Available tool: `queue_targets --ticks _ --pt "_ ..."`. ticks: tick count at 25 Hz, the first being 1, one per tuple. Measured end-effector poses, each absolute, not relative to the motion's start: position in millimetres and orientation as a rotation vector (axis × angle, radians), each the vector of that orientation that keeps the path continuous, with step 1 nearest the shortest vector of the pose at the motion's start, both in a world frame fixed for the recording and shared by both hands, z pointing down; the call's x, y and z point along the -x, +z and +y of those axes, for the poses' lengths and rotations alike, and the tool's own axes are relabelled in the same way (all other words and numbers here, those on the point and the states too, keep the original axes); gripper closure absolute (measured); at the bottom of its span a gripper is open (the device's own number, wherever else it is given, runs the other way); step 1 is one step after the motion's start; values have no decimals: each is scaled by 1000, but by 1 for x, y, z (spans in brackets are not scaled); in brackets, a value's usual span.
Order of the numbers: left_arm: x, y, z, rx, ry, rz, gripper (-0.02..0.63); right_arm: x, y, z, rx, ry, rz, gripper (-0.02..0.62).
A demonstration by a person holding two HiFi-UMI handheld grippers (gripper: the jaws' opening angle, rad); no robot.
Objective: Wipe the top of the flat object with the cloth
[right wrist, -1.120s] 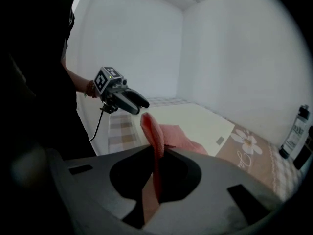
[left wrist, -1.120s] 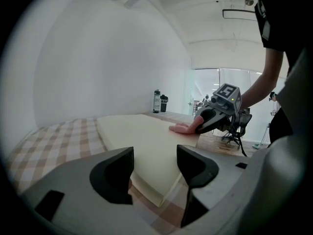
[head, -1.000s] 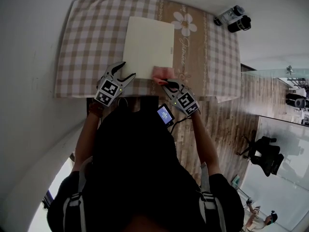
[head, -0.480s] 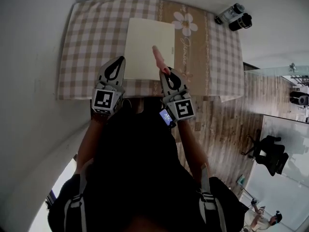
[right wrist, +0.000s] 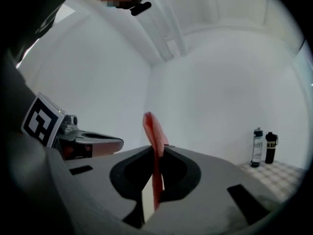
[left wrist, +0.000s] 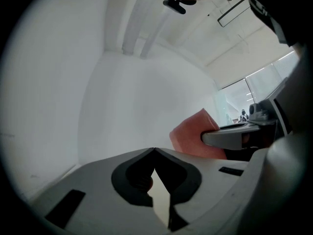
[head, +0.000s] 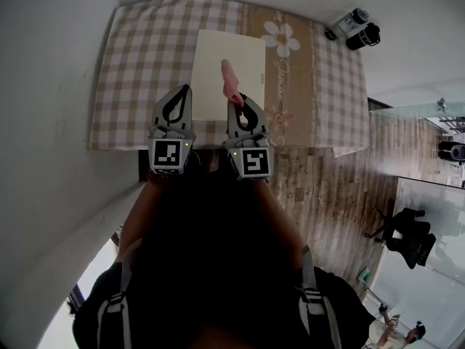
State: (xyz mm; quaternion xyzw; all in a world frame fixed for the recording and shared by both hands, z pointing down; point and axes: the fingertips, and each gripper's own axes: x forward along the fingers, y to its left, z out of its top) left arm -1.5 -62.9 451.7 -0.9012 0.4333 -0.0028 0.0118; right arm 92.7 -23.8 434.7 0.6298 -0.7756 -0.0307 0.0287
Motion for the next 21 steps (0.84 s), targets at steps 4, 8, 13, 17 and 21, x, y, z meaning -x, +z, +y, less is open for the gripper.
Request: queue_targets --ticks 4,8,13,17,21 --pt "5 456 -57 2813 -17 1357 615 -90 437 -20 -1940 -84 -2396 583" --pt "0 458 -79 2818 -26 1345 614 -93 438 -42 -1936 -97 -2382 583" --pt "-1 458 -84 2820 -20 1343 614 -92 439 -47 -1937 -90 -2381 583" --pt "4 456 -81 2811 -13 1346 615 -90 437 -42 -1924 -108 -2375 583" --pt "13 453 -63 2802 -26 1357 615 -90 437 -23 -1939 -95 -2350 583"
